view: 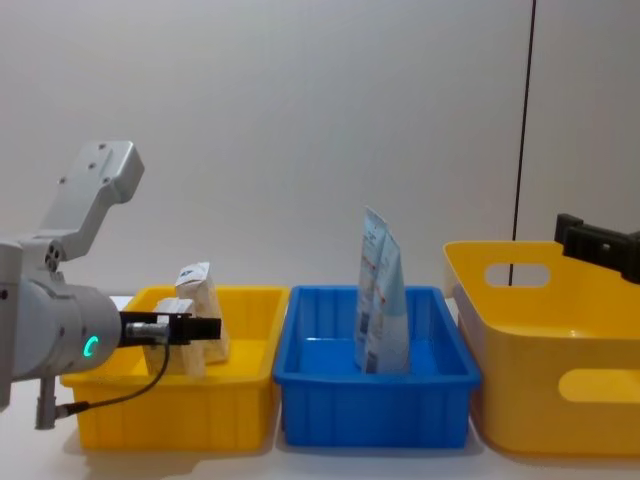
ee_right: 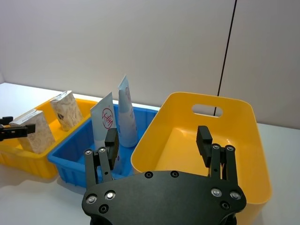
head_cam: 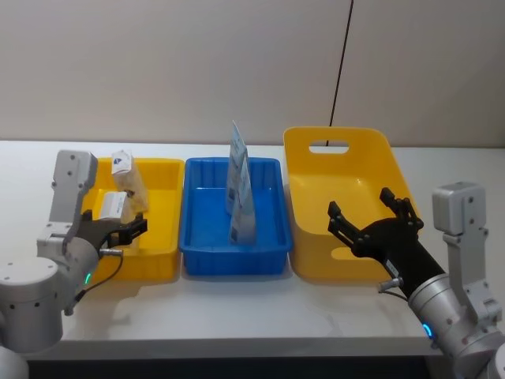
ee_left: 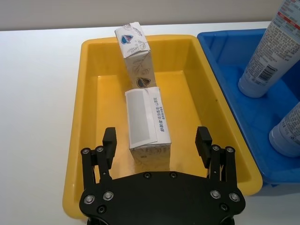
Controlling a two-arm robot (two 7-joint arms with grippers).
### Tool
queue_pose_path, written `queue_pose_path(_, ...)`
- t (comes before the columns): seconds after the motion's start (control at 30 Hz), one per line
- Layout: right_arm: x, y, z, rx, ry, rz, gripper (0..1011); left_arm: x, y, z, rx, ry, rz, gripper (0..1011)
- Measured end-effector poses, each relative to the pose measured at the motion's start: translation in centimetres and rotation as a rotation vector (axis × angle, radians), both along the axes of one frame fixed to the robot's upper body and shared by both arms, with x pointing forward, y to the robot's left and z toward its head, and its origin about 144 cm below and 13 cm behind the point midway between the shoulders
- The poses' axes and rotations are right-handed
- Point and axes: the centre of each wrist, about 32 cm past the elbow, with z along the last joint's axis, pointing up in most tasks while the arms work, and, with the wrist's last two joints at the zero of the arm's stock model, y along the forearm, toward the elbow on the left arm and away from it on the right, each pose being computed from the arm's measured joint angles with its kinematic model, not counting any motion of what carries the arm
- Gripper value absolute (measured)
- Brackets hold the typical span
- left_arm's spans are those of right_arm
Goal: Bimanual collaborative sorting of washing and personal care products
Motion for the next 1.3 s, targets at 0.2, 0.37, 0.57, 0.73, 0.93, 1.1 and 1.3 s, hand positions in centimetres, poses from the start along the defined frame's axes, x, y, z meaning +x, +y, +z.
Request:
queue_pose_path(0.2, 0.0, 0.0, 0.0, 0.000, 0.000, 0.000, 1000, 0.7, -0.1, -0.3, -0.003, 0.006, -0.011, 1001)
queue_pose_path(0.37, 0.0, 0.0, 0.0, 0.000, 0.000, 0.000, 1000, 1.1, -0.2, -0.4, 0.000, 0.006, -0.015, 972)
queue_pose_path(0.57, 0.0, 0.0, 0.0, 0.000, 0.000, 0.000, 1000, 1.5, -0.2, -0.6, -0.001, 0.004, -0.012, 781)
queue_pose_path(0.73, 0.0, 0.0, 0.0, 0.000, 0.000, 0.000, 1000, 1.8, -0.1, -0.7, -0.003, -0.001, -0.005, 644)
queue_pose_path(0.93, 0.0, 0.0, 0.0, 0.000, 0.000, 0.000, 1000, 1.8, -0.2, -0.9, -0.006, -0.007, 0.005, 472)
queue_pose_path(1.1, 0.0, 0.0, 0.0, 0.000, 0.000, 0.000, 1000, 1.6, -0.2, -1.2, -0.008, -0.010, 0.016, 388)
queue_pose_path(1.3, 0.0, 0.0, 0.0, 0.000, 0.000, 0.000, 1000, 1.5, -0.2, -1.3, -0.009, -0.012, 0.022, 386)
